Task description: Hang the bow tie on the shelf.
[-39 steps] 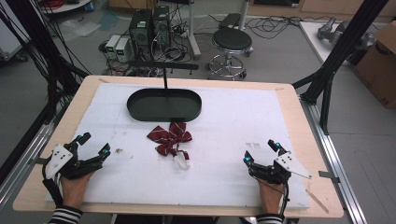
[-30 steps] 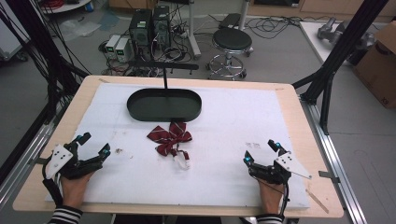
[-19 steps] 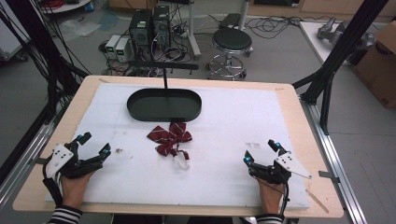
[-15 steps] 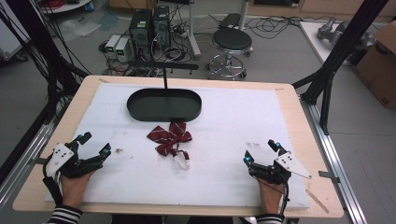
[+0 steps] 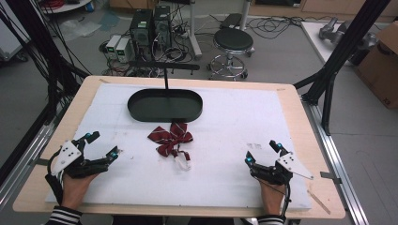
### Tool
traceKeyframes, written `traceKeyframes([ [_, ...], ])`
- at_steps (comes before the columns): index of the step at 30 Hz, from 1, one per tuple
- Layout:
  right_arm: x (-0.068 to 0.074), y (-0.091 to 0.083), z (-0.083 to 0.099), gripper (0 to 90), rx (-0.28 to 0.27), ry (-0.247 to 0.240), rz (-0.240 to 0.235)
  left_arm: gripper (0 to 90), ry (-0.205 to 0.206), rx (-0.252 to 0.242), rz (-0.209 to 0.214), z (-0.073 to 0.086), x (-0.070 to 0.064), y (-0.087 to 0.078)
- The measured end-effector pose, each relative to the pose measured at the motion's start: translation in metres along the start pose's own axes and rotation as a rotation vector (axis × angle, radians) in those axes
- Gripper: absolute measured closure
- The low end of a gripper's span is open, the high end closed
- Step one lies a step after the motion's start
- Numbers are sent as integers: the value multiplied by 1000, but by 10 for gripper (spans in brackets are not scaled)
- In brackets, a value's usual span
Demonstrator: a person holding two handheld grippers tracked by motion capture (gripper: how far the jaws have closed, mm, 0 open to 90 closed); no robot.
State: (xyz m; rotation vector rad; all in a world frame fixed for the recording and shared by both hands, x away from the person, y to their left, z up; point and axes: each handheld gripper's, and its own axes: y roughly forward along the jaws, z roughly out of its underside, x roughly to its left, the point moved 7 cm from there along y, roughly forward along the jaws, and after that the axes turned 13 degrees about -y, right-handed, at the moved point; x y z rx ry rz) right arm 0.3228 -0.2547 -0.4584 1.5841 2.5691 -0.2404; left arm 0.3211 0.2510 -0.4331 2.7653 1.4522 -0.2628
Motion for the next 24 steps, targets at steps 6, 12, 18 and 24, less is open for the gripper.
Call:
traceKeyframes([
  [6,0,0,0,10,-2,1,1,133,38,45,69,-12,-19,6],
  [12,0,0,0,10,-1,2,0,133,91,121,154,-26,-44,18],
  [18,0,0,0,10,1,6,0,134,157,235,254,-30,-77,36],
  [24,0,0,0,10,-1,14,-1,136,216,309,320,-29,-100,51],
])
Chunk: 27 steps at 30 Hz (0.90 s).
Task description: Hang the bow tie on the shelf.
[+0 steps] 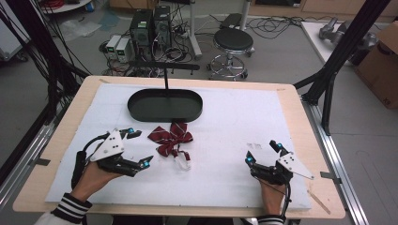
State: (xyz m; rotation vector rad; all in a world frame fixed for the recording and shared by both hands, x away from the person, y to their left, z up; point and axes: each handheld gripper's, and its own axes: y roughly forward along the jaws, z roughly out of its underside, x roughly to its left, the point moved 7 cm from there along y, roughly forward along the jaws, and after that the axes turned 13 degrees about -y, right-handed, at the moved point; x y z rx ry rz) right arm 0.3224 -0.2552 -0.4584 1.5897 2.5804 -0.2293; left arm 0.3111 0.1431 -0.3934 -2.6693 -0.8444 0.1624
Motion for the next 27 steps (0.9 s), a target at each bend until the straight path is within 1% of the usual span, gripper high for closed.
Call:
traceKeyframes([
  [1,0,0,0,10,2,-1,-2,136,13,26,19,-3,-5,7],
  [3,0,0,0,10,0,2,-3,136,34,50,37,-5,-9,13],
  [4,0,0,0,10,-1,2,-3,136,34,50,37,-5,-9,13],
  [7,0,0,0,10,-1,5,-3,138,55,89,63,-7,-16,23],
  [8,0,0,0,10,-1,5,-3,141,73,117,82,-7,-19,29],
  [11,-1,0,0,10,-2,5,-3,148,97,165,108,-5,-24,38],
  [12,0,0,0,10,-2,6,-3,157,97,165,108,-5,-24,38],
  [13,0,0,0,10,-2,6,-3,164,110,185,116,-4,-26,41],
  [14,-1,0,0,10,-2,5,-3,168,125,224,133,-2,-27,47],
  [15,-1,0,0,10,-2,6,-2,170,125,224,133,-2,-27,47],
  [16,-1,0,0,10,-4,3,-1,171,134,258,147,0,-29,53],
  [17,-1,0,0,10,-4,4,-1,171,141,272,152,1,-30,56],
  [18,-1,0,0,10,-4,4,-1,173,141,272,152,1,-30,56],
  [21,-1,0,0,10,-4,5,-1,186,148,298,169,3,-32,64],
  [27,-1,0,0,10,-5,10,1,201,170,362,201,7,-37,77],
])
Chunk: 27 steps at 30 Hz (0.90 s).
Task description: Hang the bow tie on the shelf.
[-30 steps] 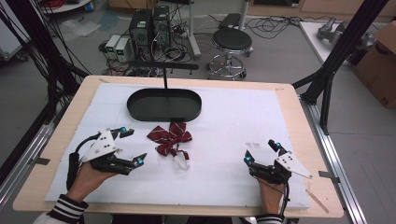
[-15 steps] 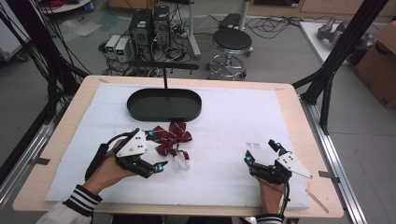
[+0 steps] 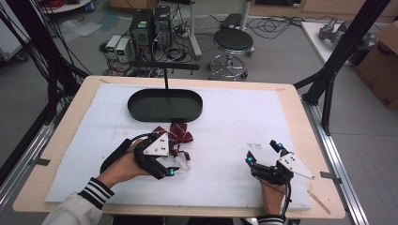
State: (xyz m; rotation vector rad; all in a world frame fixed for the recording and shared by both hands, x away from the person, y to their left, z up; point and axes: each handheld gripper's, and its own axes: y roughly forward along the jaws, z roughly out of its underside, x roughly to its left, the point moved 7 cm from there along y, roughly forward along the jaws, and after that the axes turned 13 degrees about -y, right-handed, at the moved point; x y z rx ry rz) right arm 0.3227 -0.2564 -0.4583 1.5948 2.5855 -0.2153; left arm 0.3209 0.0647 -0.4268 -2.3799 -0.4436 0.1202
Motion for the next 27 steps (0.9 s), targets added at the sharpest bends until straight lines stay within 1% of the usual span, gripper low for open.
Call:
traceKeyframes([
  [2,0,0,0,10,0,2,0,208,10,26,9,0,0,4],
  [3,0,0,0,10,0,2,0,213,22,49,21,0,0,9],
  [4,0,0,0,10,0,2,0,221,22,49,21,0,0,9],
  [5,0,0,0,10,0,2,-1,221,31,63,31,-1,-1,11],
  [8,0,0,0,10,0,4,-2,231,45,94,40,-1,-1,17],
  [9,0,0,0,10,0,6,-2,256,53,107,43,-1,-2,20],
  [10,0,0,0,10,0,6,-2,269,84,145,60,1,-3,24],
  [11,-1,0,0,10,-4,-1,0,277,84,145,60,1,-3,24],
  [12,0,0,0,10,0,7,-2,280,111,180,69,2,-3,28],
  [14,0,0,0,10,-2,4,-1,281,108,188,72,2,-4,30],
  [15,-1,0,0,10,-3,2,0,281,115,197,75,2,-4,32],
  [16,-1,0,0,10,-3,3,0,281,120,218,74,3,-4,35],
  [17,-1,0,0,10,-3,5,0,282,120,218,74,3,-4,35],
  [18,-1,0,0,10,-3,4,1,286,126,237,76,4,-3,37],
  [22,-1,0,0,10,-5,8,2,300,131,255,80,5,-2,40],
  [23,-1,0,0,10,-6,6,3,330,130,256,83,5,-2,41],
  [24,-1,0,0,10,-6,5,2,331,131,268,86,6,-2,43],
  [25,-1,0,0,10,-6,7,3,333,131,268,86,6,-2,43],
  [27,-1,0,0,10,-6,6,3,342,140,283,91,6,-2,45],
])
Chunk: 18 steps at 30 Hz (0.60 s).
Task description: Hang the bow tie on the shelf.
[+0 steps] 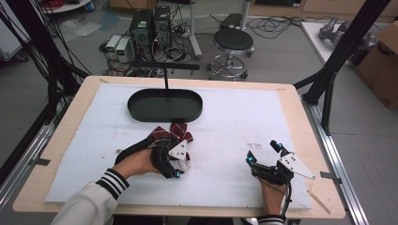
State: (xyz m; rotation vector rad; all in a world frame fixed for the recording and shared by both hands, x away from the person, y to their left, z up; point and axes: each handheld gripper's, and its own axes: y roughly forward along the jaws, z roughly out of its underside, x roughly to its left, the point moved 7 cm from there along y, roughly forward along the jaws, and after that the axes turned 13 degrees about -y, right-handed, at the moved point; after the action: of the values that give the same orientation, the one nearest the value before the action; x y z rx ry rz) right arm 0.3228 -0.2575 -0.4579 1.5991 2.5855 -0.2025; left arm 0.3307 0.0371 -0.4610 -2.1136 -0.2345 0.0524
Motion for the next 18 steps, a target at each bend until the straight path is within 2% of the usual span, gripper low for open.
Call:
traceKeyframes([
  [7,0,0,0,10,-1,4,-1,458,28,45,17,1,-1,7],
  [15,0,0,0,10,1,9,0,596,20,81,13,1,-1,11],
  [18,0,0,0,10,1,10,0,686,10,84,7,1,0,11],
])
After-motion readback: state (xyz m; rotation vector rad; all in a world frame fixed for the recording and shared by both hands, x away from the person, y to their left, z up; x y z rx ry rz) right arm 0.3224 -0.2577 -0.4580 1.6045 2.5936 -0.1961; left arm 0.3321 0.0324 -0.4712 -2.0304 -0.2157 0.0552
